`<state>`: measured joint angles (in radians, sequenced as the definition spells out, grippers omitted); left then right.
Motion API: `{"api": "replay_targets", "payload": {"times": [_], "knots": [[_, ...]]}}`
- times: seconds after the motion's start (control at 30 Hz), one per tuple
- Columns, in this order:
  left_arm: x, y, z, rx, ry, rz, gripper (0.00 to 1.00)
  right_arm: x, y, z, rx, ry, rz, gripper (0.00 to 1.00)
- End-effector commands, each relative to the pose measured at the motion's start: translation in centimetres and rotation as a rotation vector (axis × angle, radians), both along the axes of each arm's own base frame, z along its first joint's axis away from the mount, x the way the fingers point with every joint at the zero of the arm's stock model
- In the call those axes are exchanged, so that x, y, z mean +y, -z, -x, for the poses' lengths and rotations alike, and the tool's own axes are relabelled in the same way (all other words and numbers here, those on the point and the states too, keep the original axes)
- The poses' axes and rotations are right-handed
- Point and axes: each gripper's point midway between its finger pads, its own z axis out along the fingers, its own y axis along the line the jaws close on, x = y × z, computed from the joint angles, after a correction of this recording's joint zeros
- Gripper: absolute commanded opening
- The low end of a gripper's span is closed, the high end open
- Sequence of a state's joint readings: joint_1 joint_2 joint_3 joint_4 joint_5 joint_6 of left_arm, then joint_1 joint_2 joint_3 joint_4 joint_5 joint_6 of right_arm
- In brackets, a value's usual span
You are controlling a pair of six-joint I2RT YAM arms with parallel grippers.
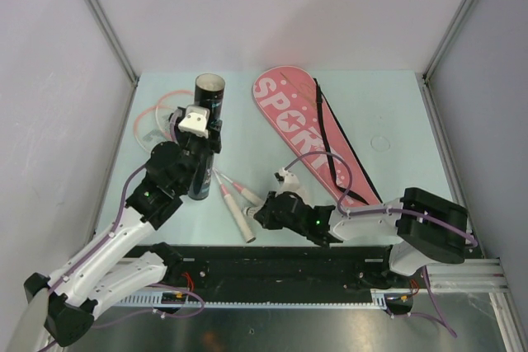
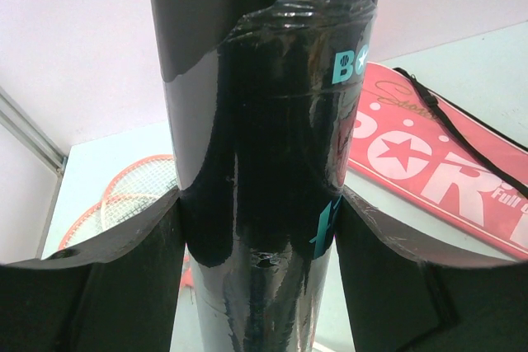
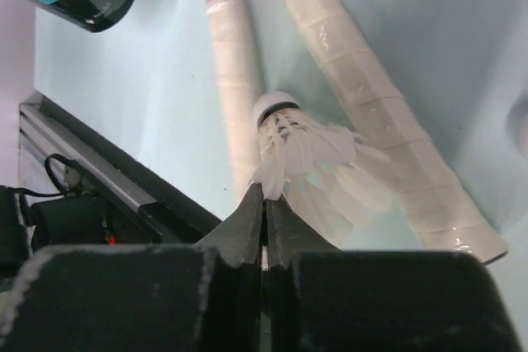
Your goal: Pack up the badminton gear
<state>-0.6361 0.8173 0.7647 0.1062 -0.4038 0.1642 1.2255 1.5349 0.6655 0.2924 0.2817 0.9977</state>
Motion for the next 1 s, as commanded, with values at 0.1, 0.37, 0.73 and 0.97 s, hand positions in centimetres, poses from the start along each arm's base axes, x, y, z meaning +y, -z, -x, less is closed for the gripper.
{"api": "replay_targets", "payload": {"times": [0.1,0.37,0.73,0.97], "knots": [[-0.6,-2.5,0.5,-0.085,0.049,0.033,0.01,-0.7,-5.5,-1.4,-0.185,0.000,0.018,0.00],[-4.2,-0.4,0.2,-0.055,0.225,-0.075,0.01,-8.1,-19.6,-7.6,-0.561,-0.241,0.015,0.00],[-8.6,3.0,2.5,-0.041,0.543,-0.284,0.01,-12.8,-32.6,-9.0,-0.780,-0.510,-0.067,0.00],[-9.7,4.3,2.7,-0.015,0.601,-0.303,0.01,-11.0,-33.6,-10.6,-0.705,-0.525,-0.033,0.00]]}}
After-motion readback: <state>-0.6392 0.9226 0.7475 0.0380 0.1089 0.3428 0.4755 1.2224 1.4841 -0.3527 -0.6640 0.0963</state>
